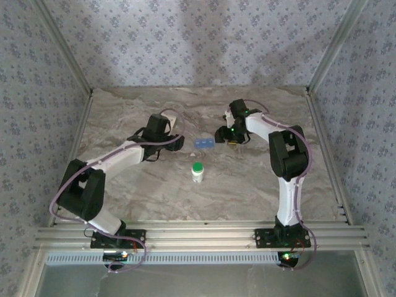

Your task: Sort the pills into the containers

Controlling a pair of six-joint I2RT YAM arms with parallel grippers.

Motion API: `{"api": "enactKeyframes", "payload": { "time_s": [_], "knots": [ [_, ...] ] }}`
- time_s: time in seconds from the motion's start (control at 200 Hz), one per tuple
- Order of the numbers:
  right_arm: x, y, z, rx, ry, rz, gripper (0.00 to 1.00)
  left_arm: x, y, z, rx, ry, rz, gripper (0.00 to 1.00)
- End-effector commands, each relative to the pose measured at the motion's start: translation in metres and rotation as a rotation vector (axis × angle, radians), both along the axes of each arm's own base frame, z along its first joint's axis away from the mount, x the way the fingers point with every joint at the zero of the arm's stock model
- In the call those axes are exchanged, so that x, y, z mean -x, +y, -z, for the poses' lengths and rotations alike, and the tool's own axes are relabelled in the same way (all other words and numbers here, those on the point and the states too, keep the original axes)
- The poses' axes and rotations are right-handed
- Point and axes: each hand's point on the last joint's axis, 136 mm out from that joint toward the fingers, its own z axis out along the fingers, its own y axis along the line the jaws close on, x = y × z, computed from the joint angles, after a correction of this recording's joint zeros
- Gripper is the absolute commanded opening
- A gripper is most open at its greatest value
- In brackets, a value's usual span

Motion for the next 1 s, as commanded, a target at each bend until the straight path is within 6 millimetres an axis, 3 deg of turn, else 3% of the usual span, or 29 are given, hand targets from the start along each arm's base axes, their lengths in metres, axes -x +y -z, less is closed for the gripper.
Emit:
{"api": "enactKeyframes", "payload": {
  "time_s": [0.0,0.19,0.455,0.68,0.995],
  "knots": [
    [0.0,0.008,0.003,-0.035,0.021,-0.039,0.61,-0.005,-0.019,-0.003,-0.029,0.018,0.117,0.73],
    [0.004,0.012,0.011,-0.054,0.051,-0.055,0.55,-0.017,-0.042,0.011,-0.057,0.069,0.205,0.71],
    [0.001,0.013,0.009,-0.074,0.052,-0.065,0.54,-0.013,-0.084,0.028,-0.153,0.077,0.503,0.68],
    [-0.002,0.011,-0.001,-0.101,0.038,-0.063,0.56,-0.023,-0.089,0.031,-0.206,0.134,0.535,0.64],
    [-0.011,0.008,-0.01,-0.148,0.011,-0.008,0.55,-0.021,-0.091,0.028,-0.19,0.124,0.538,0.63]
  ]
}}
